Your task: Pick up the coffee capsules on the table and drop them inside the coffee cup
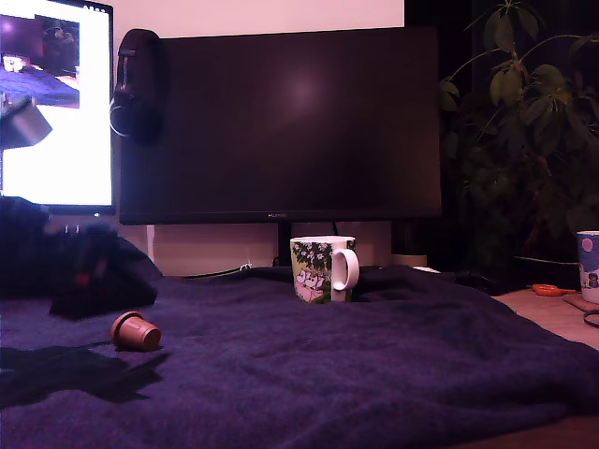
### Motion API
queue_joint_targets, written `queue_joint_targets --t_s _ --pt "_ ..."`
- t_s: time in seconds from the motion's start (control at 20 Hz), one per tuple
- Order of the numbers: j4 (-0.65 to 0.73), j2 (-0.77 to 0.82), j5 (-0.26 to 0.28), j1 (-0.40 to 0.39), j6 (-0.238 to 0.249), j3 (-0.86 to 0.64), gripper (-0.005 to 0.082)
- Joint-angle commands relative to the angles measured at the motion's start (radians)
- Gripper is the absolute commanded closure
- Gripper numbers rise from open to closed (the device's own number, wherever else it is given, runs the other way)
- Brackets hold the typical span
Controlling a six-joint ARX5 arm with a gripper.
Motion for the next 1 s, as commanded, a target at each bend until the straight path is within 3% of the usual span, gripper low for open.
queue_joint_targets --t_s 0.0,0.25,0.75,0.85,0.95 --pt "0.035 0.027 0.015 0.003 0.007 -0.014 0.0145" --pt "0.066 0.101 0.041 0.002 0.006 0.009 0.0146" --pt "0.059 0.172 0.040 0.001 0.006 0.058 0.0151" --pt "0.059 0.172 0.039 0.001 0.006 0.058 0.0191" --pt "0.058 0.172 0.039 0.001 0.006 0.058 0.0287"
